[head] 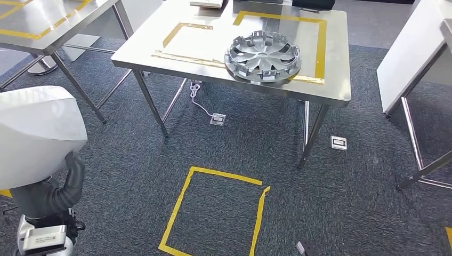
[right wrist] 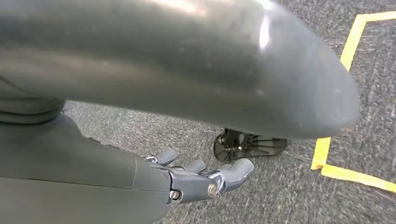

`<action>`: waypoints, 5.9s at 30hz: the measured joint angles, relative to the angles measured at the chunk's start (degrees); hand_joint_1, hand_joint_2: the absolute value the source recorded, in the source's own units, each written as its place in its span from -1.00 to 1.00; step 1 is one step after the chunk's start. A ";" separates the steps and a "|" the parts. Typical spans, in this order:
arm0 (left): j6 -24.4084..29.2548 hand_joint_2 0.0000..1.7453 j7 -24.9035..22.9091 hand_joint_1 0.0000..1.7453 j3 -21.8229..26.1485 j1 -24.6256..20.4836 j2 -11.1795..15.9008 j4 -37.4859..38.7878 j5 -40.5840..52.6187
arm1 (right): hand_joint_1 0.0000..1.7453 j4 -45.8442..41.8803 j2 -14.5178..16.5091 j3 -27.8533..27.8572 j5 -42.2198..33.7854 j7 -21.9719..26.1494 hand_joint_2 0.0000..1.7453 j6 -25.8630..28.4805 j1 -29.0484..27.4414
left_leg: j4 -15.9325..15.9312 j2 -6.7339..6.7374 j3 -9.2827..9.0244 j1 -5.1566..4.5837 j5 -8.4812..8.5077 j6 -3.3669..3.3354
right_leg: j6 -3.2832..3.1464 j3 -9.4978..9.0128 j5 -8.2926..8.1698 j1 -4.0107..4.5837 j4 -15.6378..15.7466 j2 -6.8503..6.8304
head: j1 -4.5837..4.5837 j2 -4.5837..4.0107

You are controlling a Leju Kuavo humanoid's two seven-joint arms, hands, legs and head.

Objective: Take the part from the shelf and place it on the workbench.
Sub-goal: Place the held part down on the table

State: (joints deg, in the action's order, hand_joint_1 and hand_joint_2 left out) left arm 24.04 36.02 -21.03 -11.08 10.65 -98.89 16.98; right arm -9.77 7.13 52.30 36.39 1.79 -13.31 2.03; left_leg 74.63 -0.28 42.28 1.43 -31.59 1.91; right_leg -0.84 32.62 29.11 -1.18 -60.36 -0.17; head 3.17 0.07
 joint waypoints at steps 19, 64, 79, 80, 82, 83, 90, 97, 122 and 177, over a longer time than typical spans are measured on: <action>0.00 1.00 0.08 1.00 -0.04 -0.40 0.00 0.01 -0.09 | -1.00 0.00 -0.20 0.07 0.43 0.01 -1.00 -0.02 0.01 | -15.12 -0.48 -8.58 -1.54 4.51 -2.83 | 1.45 1.94 -1.77 0.68 -0.31 0.26 | 0.11 0.00; 0.26 1.00 0.02 1.00 -0.70 -1.26 -0.16 0.46 -0.37 | -1.00 0.00 -0.39 0.36 0.38 -0.20 -1.00 -0.04 0.02 | -12.19 0.20 -6.16 -0.47 5.22 0.07 | 0.44 -1.14 -1.34 0.39 2.40 -0.02 | -0.50 0.00; 0.26 1.00 -0.17 1.00 -0.81 -1.61 -0.47 0.55 -0.33 | -1.00 0.00 -0.40 0.46 0.15 -0.38 -1.00 0.00 -0.02 | -15.55 -0.26 -9.01 -1.45 4.41 -3.35 | 1.70 3.34 -1.55 0.75 -2.74 0.13 | -0.13 0.00; 0.26 1.00 -0.18 1.00 -0.81 -1.64 -0.49 0.56 -0.33 | -1.00 0.00 -0.42 0.46 0.15 -0.38 -1.00 0.01 0.02 | -15.53 -0.29 -9.07 -1.50 4.25 -3.09 | 1.44 2.11 -2.44 0.95 0.11 0.13 | -0.13 0.00; 0.26 1.00 -0.19 1.00 -0.83 -1.67 -0.49 0.57 -0.32 | -1.00 0.00 -0.44 0.46 0.15 -0.38 -1.00 0.03 0.03 | -15.64 -0.33 -9.06 -1.51 4.06 -2.44 | 1.07 1.49 -2.28 1.32 1.71 0.13 | -0.14 0.00; 0.26 1.00 -0.20 1.00 -0.84 -1.69 -0.49 0.58 -0.32 | -1.00 0.00 -0.44 0.46 0.14 -0.38 -1.00 0.03 0.01 | -15.76 -0.34 -9.16 -1.48 3.98 -2.08 | 0.82 1.34 -2.31 1.27 1.87 0.16 | -0.14 0.00; 0.29 1.00 -0.22 1.00 -0.98 -1.59 -0.43 0.89 -0.20 | -1.00 0.00 -0.37 0.51 0.14 -0.41 -1.00 0.03 0.00 | 0.53 -0.09 -0.38 -1.10 -2.12 -0.43 | -0.53 -0.69 -1.82 0.72 2.67 0.01 | -0.48 0.00; 0.31 1.00 -0.41 1.00 -1.05 -1.55 -0.43 1.07 -0.07 | -1.00 0.00 -0.31 0.52 0.46 0.02 -1.00 0.00 -0.02 | -15.29 0.26 -6.86 -1.25 6.33 -1.59 | 0.98 -2.29 0.14 1.00 2.38 0.18 | -0.44 0.00; -0.09 1.00 -0.66 1.00 -1.28 -2.17 -0.97 1.35 -0.04 | -1.00 0.00 -0.28 0.61 0.63 -0.14 -1.00 -0.03 -0.01 | -1.09 -0.07 -0.82 -1.07 -0.17 -0.38 | -0.87 -1.14 -1.38 0.97 2.79 0.17 | -0.36 0.00; 1.73 1.00 -0.55 1.00 0.89 4.19 -0.15 -3.47 2.70 | -1.00 0.02 -0.35 1.40 2.99 -0.57 -1.00 -1.14 -0.35 | -14.71 -0.21 -10.55 -0.96 1.49 -0.50 | 0.35 1.56 -1.94 0.39 1.15 0.49 | 0.00 0.00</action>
State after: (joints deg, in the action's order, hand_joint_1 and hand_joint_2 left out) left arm 25.77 35.47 -20.14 -6.88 10.50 -102.36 19.69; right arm -9.75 6.78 53.70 39.38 1.22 -14.45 1.69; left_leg 59.91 -0.49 31.73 0.47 -30.10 1.41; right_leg -0.49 34.18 27.17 -0.78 -59.21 0.32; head 3.17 0.07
